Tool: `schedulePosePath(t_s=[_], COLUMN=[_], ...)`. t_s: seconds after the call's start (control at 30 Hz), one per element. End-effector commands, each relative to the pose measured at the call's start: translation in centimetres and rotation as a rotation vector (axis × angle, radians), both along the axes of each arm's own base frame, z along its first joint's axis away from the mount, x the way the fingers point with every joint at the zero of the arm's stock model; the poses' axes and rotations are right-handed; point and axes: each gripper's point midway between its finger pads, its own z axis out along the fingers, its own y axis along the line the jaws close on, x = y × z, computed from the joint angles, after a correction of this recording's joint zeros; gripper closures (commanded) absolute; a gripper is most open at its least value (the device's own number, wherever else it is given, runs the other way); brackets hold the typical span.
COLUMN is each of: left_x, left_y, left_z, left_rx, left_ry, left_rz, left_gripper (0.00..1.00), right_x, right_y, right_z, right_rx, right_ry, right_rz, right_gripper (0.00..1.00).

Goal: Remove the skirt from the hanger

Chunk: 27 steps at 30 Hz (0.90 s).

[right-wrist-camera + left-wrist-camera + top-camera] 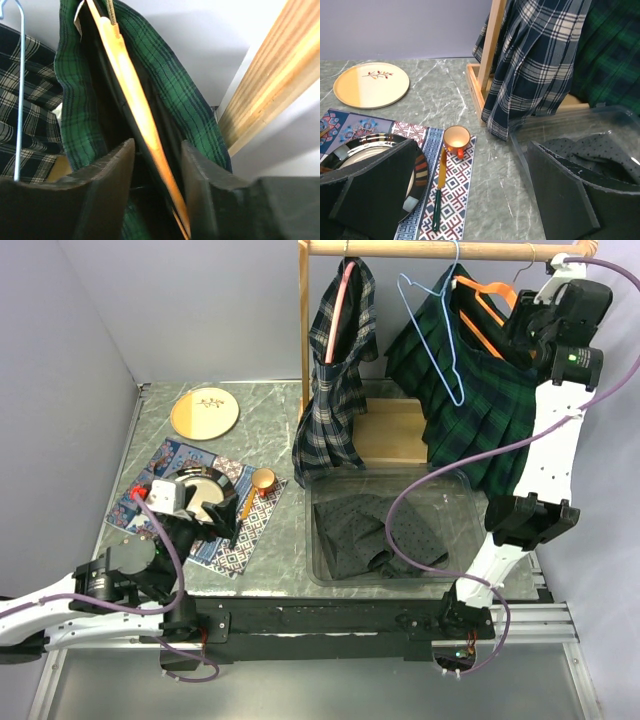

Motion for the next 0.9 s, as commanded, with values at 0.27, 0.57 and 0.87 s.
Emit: schedulePosePath(t_s=[0.27, 0.57, 0.87], left_x=[0.3, 0.5, 0.3], left_y=[-1.1, -2.2, -2.0], left_z=[-0.1, -0.2, 0.9], left_rx=[0.025, 0.045, -0.006], left_ry=[-0.006, 0.006, -0.024], left_rz=[0.002, 0.000, -0.023], left_gripper=[0.03, 0.03, 0.03], right_x=[-0.4, -2.2, -4.7], right_y=[1.0, 1.2, 2.4], right_z=[7.3, 12.1, 14.6], right_rx=[-0.038, -0.057, -0.059], right_ry=[-0.257, -0.413, -0.500], right_rz=[0.049, 0.023, 0.033], right_gripper=[0.99, 1.00, 1.00])
